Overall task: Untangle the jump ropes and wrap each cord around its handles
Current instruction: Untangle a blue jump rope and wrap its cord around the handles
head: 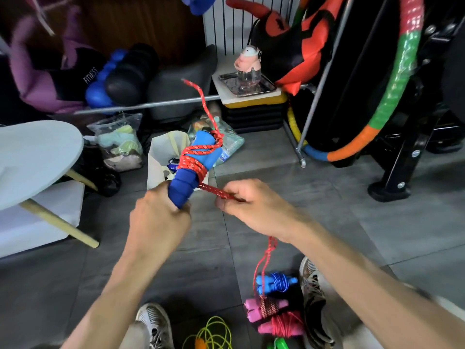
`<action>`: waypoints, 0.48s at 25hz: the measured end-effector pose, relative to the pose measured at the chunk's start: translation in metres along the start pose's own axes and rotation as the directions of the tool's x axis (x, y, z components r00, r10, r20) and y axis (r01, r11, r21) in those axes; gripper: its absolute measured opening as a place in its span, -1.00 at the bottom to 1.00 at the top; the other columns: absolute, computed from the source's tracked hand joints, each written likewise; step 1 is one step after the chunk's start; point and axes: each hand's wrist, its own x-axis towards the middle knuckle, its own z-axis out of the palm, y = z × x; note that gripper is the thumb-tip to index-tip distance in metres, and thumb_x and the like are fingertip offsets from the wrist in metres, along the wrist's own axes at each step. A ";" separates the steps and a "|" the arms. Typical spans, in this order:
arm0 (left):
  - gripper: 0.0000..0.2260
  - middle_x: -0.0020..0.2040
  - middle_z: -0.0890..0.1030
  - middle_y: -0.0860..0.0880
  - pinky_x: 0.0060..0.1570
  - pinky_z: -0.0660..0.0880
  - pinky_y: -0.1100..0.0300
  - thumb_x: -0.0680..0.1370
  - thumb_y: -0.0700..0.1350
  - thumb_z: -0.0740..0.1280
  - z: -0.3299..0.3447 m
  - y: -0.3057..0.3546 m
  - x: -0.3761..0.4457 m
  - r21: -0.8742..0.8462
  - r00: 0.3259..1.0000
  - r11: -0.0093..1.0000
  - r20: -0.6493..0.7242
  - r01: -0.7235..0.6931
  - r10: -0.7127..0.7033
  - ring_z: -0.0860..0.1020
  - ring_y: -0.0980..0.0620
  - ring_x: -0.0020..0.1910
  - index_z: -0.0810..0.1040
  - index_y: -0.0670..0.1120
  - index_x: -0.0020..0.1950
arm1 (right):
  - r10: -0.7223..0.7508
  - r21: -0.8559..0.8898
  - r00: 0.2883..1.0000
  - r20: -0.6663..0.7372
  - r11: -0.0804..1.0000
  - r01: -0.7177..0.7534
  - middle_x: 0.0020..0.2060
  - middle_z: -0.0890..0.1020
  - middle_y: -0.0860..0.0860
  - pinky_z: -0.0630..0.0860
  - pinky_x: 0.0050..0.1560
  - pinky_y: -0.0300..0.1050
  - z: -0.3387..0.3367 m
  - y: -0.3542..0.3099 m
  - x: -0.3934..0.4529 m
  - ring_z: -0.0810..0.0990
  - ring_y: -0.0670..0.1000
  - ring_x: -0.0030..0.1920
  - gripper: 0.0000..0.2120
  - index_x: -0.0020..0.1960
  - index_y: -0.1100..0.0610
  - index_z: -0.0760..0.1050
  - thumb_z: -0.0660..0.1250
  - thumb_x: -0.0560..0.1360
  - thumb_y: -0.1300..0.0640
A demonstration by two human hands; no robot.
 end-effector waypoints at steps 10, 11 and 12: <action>-0.68 -0.07 0.58 0.05 -0.21 0.31 0.17 0.43 -0.19 0.24 0.012 0.004 -0.026 0.347 0.885 0.853 0.397 -0.391 0.244 0.57 -0.08 -0.06 0.45 0.10 0.13 | -0.251 -0.765 0.963 0.098 0.600 0.234 -0.35 0.54 -0.09 0.26 -0.21 -0.12 -0.035 -0.023 -0.013 0.47 -0.05 -0.23 -0.61 -0.21 -0.03 0.53 0.37 0.35 -0.36; -0.67 -0.07 0.56 0.07 -0.21 0.30 0.18 0.43 -0.19 0.24 0.011 0.004 -0.027 0.322 0.862 0.840 0.418 -0.436 0.287 0.56 -0.06 -0.05 0.44 0.11 0.15 | -0.237 -0.729 0.966 0.101 0.643 0.234 -0.40 0.52 -0.11 0.27 -0.22 -0.12 -0.042 -0.021 -0.011 0.43 -0.11 -0.27 -0.59 -0.24 -0.02 0.53 0.39 0.31 -0.37; -0.66 -0.07 0.54 0.08 -0.20 0.30 0.18 0.43 -0.19 0.23 0.009 0.004 -0.029 0.278 0.835 0.835 0.443 -0.474 0.326 0.55 -0.03 -0.04 0.43 0.12 0.15 | -0.227 -0.663 0.967 0.120 0.707 0.248 -0.43 0.53 -0.12 0.30 -0.24 -0.13 -0.047 -0.020 -0.010 0.43 -0.13 -0.30 -0.59 -0.25 0.00 0.56 0.43 0.29 -0.35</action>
